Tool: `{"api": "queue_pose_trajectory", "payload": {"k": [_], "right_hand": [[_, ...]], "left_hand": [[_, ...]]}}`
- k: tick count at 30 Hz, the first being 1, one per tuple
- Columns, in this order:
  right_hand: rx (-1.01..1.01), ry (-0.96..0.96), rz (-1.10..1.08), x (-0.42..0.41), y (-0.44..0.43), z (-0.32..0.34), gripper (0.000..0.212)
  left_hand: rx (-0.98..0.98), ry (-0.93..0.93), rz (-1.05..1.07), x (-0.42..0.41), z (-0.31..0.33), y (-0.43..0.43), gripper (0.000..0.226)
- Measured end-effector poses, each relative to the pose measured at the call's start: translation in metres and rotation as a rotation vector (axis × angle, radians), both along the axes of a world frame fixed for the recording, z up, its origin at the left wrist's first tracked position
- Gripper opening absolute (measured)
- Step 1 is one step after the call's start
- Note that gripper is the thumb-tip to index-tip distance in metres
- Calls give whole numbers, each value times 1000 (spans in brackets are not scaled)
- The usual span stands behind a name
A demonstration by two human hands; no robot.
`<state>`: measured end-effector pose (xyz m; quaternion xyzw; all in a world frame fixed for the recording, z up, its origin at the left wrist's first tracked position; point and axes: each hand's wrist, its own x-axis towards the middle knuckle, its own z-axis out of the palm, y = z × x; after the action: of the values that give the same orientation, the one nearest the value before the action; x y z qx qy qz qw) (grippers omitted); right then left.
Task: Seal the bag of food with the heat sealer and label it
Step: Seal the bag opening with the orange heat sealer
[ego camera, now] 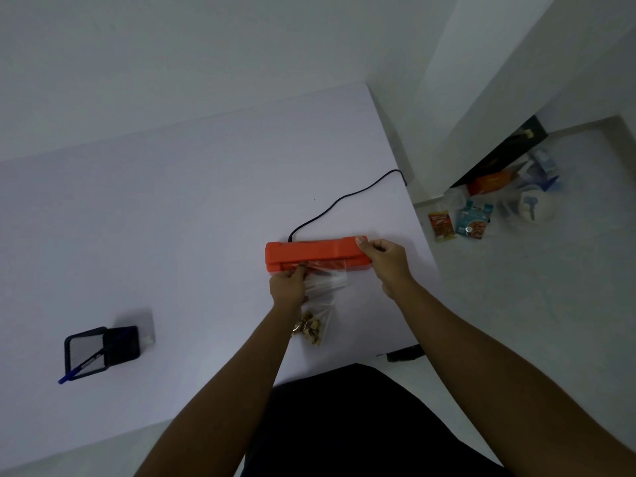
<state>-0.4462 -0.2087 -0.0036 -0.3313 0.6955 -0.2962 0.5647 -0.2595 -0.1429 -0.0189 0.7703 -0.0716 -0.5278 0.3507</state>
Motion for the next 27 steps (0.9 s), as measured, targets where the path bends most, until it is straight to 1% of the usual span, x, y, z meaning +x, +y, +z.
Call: {"api": "queue_pose_trajectory", "payload": {"k": [9,14,17,27], "right_hand": [[10,-12,17,-1,-1,1,40],[16,-7,14,-1,-1,1,39],[15,-8,16,0,-1,4,40],[15,19,31,0,-1,14,41]], "left_hand": [[10,3,4,0,1,0,31],[7,6,1,-1,3,0,27],[8,3,13,0,2,0,30],[17,23,23,-2,10,-1,23]]}}
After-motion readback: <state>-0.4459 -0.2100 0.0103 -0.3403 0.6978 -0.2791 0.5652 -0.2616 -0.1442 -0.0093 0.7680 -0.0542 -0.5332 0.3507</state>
